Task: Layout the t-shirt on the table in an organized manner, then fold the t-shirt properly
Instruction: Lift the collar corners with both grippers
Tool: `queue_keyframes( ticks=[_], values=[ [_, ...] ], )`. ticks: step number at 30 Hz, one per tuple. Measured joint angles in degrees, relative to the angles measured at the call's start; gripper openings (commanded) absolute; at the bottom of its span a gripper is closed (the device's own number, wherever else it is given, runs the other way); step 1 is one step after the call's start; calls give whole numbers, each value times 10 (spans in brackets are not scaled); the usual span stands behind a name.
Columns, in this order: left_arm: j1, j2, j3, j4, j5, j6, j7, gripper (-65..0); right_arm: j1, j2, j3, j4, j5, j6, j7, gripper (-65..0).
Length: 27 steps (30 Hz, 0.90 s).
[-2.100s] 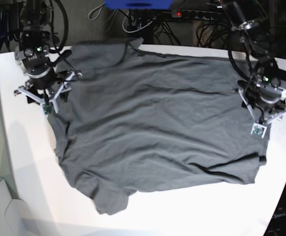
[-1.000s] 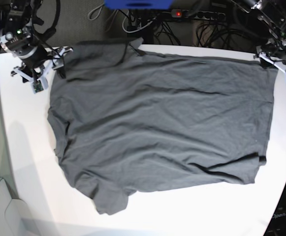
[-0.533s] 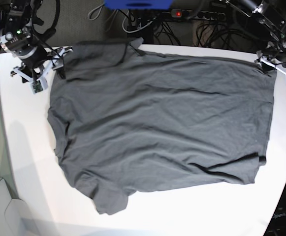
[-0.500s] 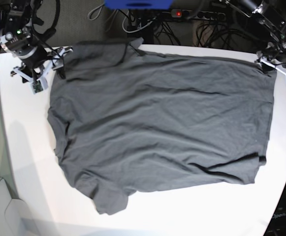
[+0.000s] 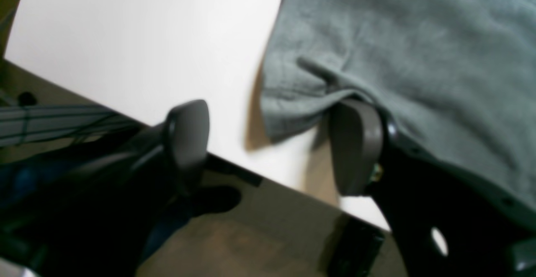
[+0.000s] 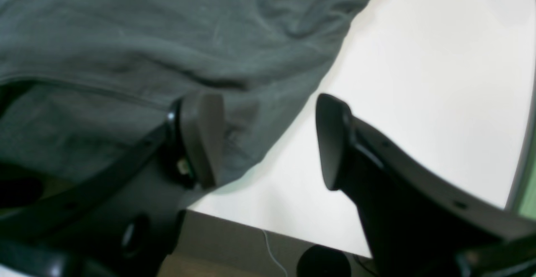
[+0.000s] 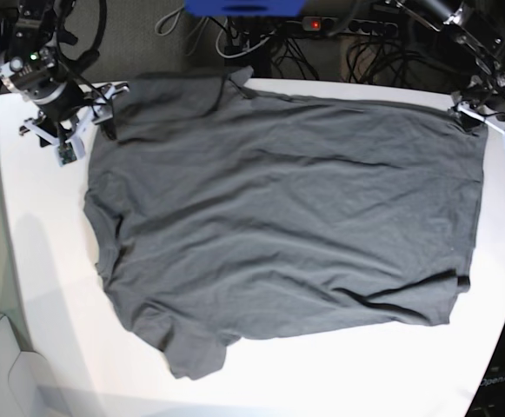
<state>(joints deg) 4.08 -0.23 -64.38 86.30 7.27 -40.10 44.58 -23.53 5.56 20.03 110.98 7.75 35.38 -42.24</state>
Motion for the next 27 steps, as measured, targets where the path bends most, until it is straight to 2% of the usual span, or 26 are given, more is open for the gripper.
queue_keyframes(
  ticks=[3, 10, 15, 22, 24, 25, 27],
  values=[
    [0, -6, 0, -16, -25, 2, -3, -254, 0, 0, -1, 0, 0, 0, 0, -293],
    [-3, -15, 3, -41, -40, -2, -16, -520, 0, 0, -1, 0, 0, 0, 0, -294],
    [-11, -19, 11, -44, -35, -2, -14, -647, -3, 0, -1, 0, 0, 0, 1, -295],
    [-9, -26, 33, -41, -31, 0, -5, -646, -16, -1, -2, -2, 0, 0, -5, -291],
    [-9, -26, 33, -41, -31, 0, -5, -646, -10, 0, -2, -9, 0, 0, -21, -291],
    [-9, -26, 33, -41, -31, 0, -5, -646, -9, 0, -2, -17, 0, 9, -28, -291],
    [-9, -26, 33, -41, -31, 0, -5, -645, -4, -1, -2, -28, 0, 46, -41, -291]
  ],
)
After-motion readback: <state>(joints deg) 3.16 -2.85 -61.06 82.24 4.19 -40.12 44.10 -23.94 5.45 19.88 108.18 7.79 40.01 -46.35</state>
